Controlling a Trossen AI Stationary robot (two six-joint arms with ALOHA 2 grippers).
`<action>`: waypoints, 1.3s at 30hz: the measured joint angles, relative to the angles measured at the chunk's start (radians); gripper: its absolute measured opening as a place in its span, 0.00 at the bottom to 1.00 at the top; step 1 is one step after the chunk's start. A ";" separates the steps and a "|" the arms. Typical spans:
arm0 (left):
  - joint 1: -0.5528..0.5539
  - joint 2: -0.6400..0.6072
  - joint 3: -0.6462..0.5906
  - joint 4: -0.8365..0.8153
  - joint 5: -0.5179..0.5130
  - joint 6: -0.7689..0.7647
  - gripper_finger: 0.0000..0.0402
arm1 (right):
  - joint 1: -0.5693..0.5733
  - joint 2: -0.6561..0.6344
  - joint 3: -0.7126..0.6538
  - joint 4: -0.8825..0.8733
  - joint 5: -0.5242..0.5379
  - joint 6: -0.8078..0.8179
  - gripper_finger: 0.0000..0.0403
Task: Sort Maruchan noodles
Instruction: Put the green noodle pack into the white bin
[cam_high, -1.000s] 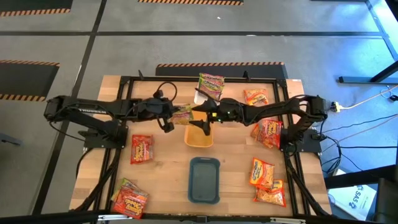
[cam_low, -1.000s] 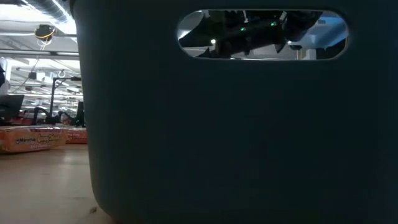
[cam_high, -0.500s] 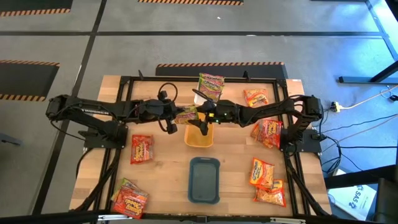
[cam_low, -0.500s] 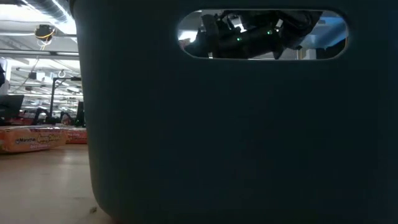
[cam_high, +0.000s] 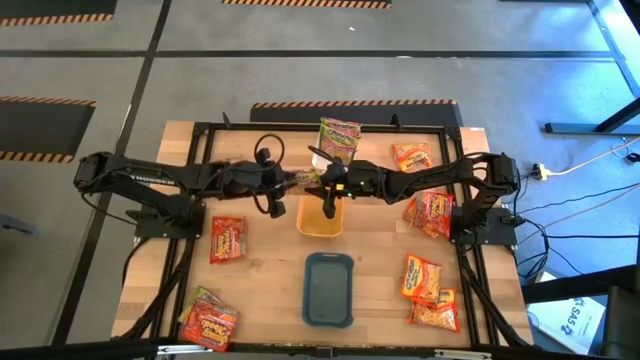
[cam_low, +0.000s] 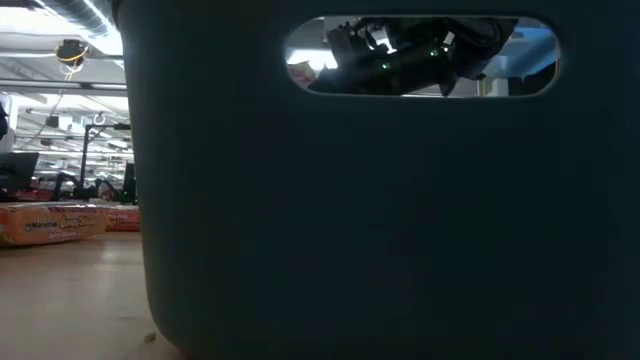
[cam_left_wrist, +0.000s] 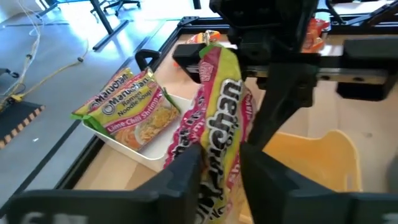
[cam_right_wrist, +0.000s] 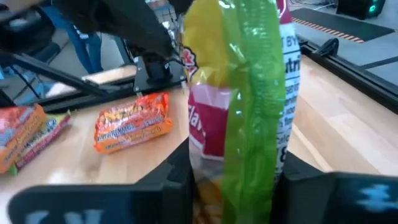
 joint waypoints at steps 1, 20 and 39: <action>-0.003 0.000 0.000 -0.002 0.000 -0.009 0.32 | 0.000 0.000 0.000 -0.007 0.000 -0.009 0.23; 0.095 -0.046 0.000 -0.075 0.157 -0.060 0.78 | 0.000 0.000 0.000 -0.001 -0.079 -0.086 0.23; 0.176 0.150 0.000 -0.045 0.393 -0.054 0.53 | 0.000 0.000 -0.001 -0.005 -0.106 -0.101 0.25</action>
